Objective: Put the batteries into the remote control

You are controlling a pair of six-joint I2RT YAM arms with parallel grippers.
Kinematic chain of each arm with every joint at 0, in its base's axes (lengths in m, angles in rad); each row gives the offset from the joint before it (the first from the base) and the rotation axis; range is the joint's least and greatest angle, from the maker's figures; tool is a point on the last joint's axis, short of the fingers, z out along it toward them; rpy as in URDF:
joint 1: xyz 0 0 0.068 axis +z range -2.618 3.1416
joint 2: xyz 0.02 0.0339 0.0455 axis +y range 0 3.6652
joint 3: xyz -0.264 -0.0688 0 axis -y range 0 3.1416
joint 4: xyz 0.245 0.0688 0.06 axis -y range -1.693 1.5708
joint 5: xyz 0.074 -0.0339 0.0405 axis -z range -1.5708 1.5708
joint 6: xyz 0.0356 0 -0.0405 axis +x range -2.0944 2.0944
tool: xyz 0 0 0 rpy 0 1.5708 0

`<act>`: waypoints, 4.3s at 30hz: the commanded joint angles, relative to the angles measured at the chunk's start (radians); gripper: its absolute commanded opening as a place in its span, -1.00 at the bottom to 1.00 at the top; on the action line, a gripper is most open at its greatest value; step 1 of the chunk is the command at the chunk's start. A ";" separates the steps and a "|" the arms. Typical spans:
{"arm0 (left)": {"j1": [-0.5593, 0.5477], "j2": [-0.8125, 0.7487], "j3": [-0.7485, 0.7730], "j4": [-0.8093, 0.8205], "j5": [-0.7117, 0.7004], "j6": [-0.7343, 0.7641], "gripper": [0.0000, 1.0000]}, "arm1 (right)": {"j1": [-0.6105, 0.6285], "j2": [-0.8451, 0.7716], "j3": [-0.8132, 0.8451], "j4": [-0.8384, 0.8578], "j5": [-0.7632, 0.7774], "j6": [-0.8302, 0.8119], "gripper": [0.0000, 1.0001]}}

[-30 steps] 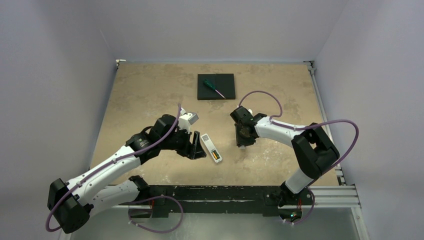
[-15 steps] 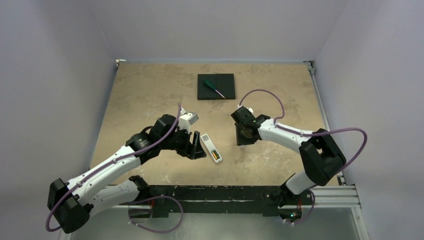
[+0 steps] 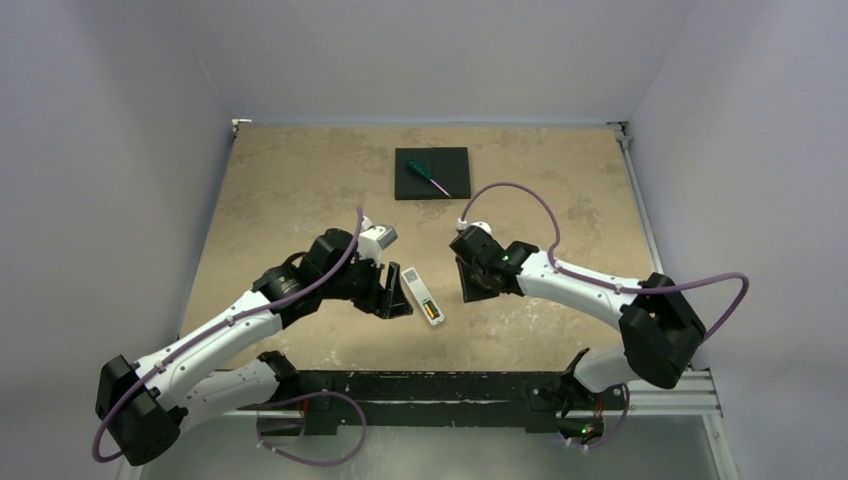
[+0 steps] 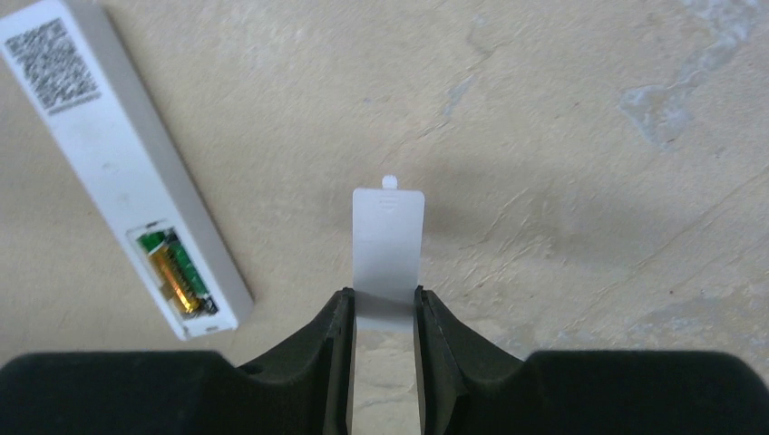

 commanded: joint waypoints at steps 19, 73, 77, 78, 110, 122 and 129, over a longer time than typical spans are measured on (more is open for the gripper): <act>-0.005 0.001 0.000 0.023 -0.021 0.017 0.28 | 0.236 0.070 0.044 0.079 -0.027 0.024 -0.43; -0.007 -0.008 0.000 0.024 -0.019 0.017 0.29 | 0.262 0.202 0.156 0.037 0.008 -0.022 -0.22; -0.007 -0.007 0.000 0.024 -0.020 0.018 0.29 | 0.263 0.202 0.156 0.035 0.015 -0.023 -0.20; -0.007 -0.007 0.000 0.025 -0.019 0.017 0.29 | 0.263 0.202 0.156 0.034 0.017 -0.022 -0.20; -0.007 -0.004 -0.002 0.026 -0.016 0.017 0.29 | 0.272 0.227 0.190 0.019 0.059 -0.008 -0.21; -0.006 -0.001 -0.002 0.027 -0.013 0.017 0.29 | 0.280 0.243 0.209 -0.014 0.086 -0.008 -0.22; -0.008 -0.002 -0.002 0.028 -0.012 0.018 0.29 | 0.281 0.250 0.228 -0.037 0.100 -0.011 -0.27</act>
